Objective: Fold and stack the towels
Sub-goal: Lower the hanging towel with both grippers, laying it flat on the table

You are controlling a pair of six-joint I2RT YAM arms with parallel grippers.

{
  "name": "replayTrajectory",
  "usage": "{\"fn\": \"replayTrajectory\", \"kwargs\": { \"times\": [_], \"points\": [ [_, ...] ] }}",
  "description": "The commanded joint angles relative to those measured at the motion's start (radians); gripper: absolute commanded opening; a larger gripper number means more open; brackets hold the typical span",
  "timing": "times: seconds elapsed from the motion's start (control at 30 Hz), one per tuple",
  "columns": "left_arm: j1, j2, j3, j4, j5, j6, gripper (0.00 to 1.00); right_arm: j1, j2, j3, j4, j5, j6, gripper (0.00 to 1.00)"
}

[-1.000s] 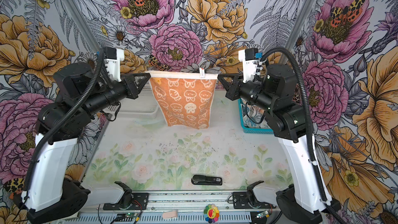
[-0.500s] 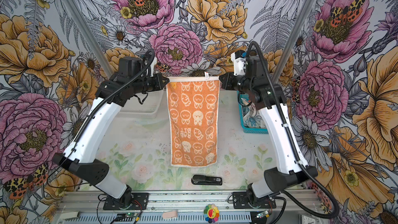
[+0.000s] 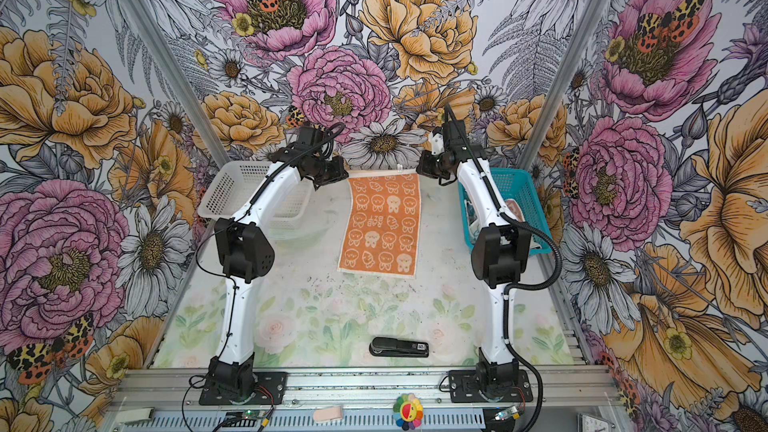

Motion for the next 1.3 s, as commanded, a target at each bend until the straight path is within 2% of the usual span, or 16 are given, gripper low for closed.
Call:
{"fn": "replayTrajectory", "kwargs": {
  "times": [0.0, 0.2, 0.33, 0.57, 0.73, 0.9, 1.03, 1.27],
  "points": [
    [0.022, -0.087, -0.103, -0.01, -0.068, 0.027, 0.0, -0.007, -0.071, -0.112, 0.048, 0.011, -0.007, 0.0],
    [-0.002, -0.205, -0.376, 0.021, -0.121, 0.045, 0.0, -0.003, -0.228, -0.523, 0.222, 0.004, 0.038, 0.0],
    [-0.029, -0.327, -0.647, 0.119, -0.128, 0.018, 0.0, 0.004, -0.321, -0.784, 0.331, -0.007, 0.063, 0.0],
    [-0.068, -0.459, -0.986, 0.241, -0.138, -0.02, 0.0, 0.019, -0.435, -1.054, 0.405, -0.003, 0.068, 0.0],
    [-0.099, -0.479, -1.08, 0.279, -0.145, -0.033, 0.0, 0.028, -0.466, -1.157, 0.445, 0.01, 0.08, 0.0],
    [-0.097, -0.497, -1.07, 0.281, -0.132, -0.031, 0.0, 0.027, -0.532, -1.145, 0.433, 0.016, 0.087, 0.0],
    [-0.096, -0.587, -1.068, 0.272, -0.122, -0.036, 0.0, 0.031, -0.602, -1.135, 0.391, 0.025, 0.087, 0.0],
    [-0.129, -0.617, -1.154, 0.275, -0.136, -0.05, 0.0, 0.063, -0.623, -1.243, 0.4, 0.056, 0.087, 0.0]
  ]
}}
